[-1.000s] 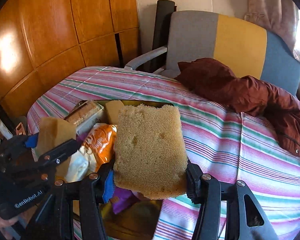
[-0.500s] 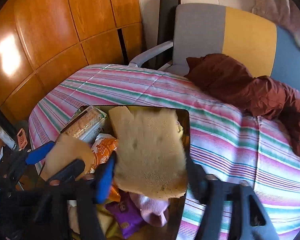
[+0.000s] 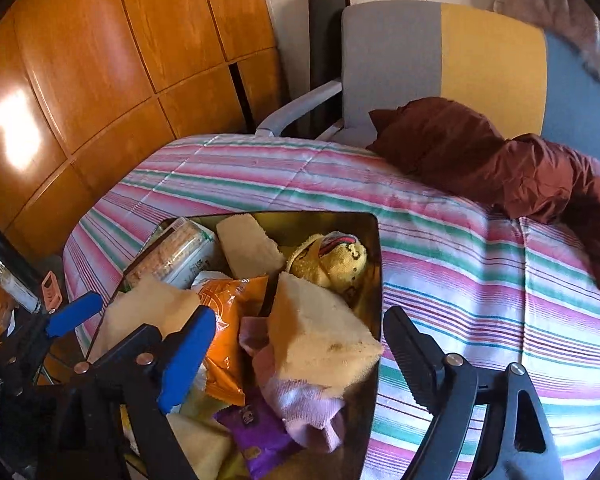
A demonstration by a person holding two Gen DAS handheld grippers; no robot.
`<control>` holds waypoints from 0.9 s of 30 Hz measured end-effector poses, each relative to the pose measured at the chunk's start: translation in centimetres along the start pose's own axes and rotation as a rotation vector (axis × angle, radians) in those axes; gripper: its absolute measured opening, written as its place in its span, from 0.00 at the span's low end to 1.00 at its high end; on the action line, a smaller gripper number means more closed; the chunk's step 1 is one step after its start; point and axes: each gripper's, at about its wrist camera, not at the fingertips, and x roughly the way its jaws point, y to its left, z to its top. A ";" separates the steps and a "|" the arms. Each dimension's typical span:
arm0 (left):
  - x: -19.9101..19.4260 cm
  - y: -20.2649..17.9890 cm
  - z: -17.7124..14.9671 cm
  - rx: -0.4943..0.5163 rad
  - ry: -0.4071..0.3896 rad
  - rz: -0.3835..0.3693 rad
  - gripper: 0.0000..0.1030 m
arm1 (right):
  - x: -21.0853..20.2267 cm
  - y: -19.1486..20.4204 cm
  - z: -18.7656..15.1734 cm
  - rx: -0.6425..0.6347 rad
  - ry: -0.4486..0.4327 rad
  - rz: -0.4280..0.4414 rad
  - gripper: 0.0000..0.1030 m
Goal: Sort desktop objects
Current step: 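Open both grippers over the gold tray to drop the sponges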
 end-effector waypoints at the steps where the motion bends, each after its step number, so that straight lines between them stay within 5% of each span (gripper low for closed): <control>1: -0.3 0.0 0.0 0.003 -0.007 0.010 0.85 | -0.5 0.1 0.0 -0.001 -0.010 -0.005 0.86; 22: -4.9 0.2 -0.6 -0.038 -0.079 0.034 0.84 | -5.5 -0.2 -4.8 0.021 -0.060 -0.064 0.90; 27: -5.3 0.0 -1.0 -0.034 -0.094 0.026 0.73 | -5.8 0.0 -5.3 0.011 -0.065 -0.076 0.90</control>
